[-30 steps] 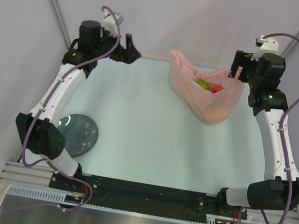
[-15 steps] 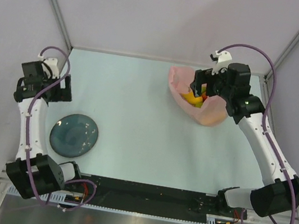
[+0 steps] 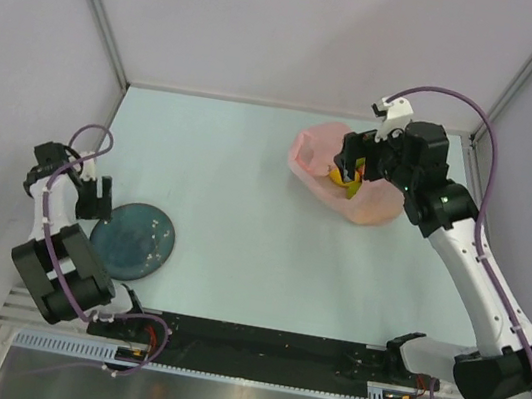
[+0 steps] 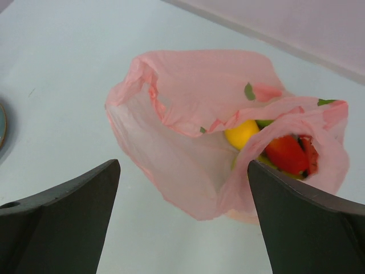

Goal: Take the fake fruits out of the plastic bag
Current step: Move the plate to the center of the board.

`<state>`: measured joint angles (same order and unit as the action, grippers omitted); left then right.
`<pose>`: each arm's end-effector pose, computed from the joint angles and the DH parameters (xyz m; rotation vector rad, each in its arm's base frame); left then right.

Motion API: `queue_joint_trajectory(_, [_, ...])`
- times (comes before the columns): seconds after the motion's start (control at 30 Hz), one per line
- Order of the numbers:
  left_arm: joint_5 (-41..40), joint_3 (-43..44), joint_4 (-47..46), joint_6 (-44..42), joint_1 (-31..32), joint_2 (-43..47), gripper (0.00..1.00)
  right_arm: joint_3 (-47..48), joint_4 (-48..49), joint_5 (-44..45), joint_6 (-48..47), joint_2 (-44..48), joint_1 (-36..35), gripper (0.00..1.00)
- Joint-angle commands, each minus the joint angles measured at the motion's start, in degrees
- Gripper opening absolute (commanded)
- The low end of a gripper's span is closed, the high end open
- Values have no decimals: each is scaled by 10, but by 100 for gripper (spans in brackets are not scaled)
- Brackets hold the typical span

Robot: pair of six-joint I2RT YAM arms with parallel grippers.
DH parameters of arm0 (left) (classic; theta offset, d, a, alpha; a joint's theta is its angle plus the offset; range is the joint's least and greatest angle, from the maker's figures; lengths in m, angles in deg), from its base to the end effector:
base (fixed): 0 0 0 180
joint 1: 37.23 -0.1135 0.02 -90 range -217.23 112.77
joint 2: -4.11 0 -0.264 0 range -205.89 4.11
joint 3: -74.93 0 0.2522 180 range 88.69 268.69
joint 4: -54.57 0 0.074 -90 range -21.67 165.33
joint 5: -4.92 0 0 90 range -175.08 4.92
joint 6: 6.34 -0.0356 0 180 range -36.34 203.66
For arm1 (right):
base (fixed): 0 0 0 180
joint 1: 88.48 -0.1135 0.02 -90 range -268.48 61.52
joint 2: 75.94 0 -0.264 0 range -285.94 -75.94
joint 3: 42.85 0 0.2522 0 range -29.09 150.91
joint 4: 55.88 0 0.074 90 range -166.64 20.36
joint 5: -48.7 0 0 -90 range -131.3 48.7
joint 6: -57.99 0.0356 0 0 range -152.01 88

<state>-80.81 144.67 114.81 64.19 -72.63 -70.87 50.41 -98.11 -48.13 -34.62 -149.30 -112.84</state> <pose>0.2038 0.1416 0.2458 -0.3554 2.6990 0.1825 0.2558 0.1205 0.4107 -0.5371 1.9011 0.3653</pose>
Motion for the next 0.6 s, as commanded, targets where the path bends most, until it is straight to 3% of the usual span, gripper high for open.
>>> queue_joint_trajectory(0.0, [14,-46,-61,-28,-4,-33,86,10,2,46,-19,38,-4,100])
queue_joint_trajectory(0.23, [49,-57,-92,-40,-21,-118,71,10,-43,48,-48,55,-3,100])
queue_joint_trajectory(0.57, [165,-62,-46,-94,-23,-158,32,12,-46,64,-66,57,0,100])
